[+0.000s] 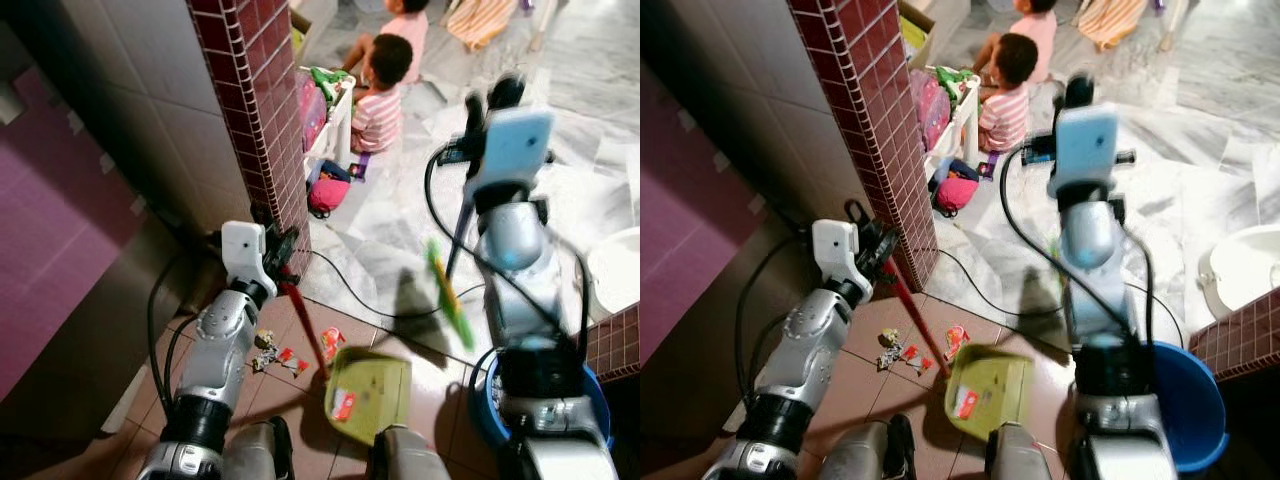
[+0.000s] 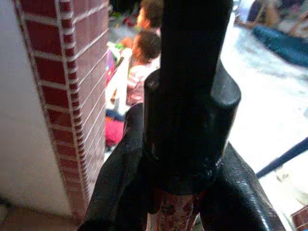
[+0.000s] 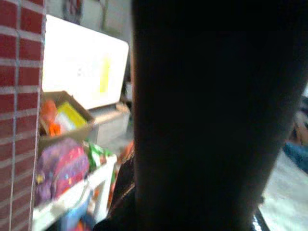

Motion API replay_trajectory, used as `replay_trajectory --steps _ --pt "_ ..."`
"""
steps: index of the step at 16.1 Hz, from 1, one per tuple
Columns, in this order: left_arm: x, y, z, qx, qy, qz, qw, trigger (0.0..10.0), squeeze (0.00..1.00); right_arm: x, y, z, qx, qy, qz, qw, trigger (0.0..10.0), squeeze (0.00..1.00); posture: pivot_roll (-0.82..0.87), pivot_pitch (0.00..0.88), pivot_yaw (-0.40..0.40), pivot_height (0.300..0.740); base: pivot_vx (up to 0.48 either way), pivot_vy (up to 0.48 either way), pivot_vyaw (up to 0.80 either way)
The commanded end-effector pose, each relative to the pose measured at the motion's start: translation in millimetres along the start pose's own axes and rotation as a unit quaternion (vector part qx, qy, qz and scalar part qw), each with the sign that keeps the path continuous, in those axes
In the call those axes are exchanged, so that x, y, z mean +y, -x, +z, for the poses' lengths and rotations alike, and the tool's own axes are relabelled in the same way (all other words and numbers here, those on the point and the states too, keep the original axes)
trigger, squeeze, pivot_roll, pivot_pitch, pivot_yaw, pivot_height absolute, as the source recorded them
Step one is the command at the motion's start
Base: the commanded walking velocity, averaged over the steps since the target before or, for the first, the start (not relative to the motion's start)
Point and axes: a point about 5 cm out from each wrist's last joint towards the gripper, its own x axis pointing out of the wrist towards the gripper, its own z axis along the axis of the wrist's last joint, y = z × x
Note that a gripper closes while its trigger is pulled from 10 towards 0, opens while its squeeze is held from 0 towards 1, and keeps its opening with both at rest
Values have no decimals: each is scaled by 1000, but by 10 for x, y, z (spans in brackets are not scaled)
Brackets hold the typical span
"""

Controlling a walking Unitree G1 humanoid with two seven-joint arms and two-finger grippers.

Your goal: Sweep floor

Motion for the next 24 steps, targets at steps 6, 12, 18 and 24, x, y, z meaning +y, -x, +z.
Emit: replay_trajectory --steps 6,12,18,24 --pt "-51 77 112 -14 -7 -36 999 10000 0 119 171 -252 69 -39 -15 997 10000 0 -90 108 71 740 0 0 0" --pt "-113 72 140 -10 -18 -69 997 10000 0 124 183 -273 82 -56 -25 995 10000 0 -94 111 76 740 -82 0 0" --pt "-142 86 112 0 -10 -72 997 10000 0 144 214 -291 89 -67 -24 993 10000 0 -99 121 77 740 -283 0 -544" --pt "-153 79 111 1 -4 -68 998 10000 0 148 198 -294 92 -73 -20 993 10000 0 -101 122 72 740 -314 0 -709"
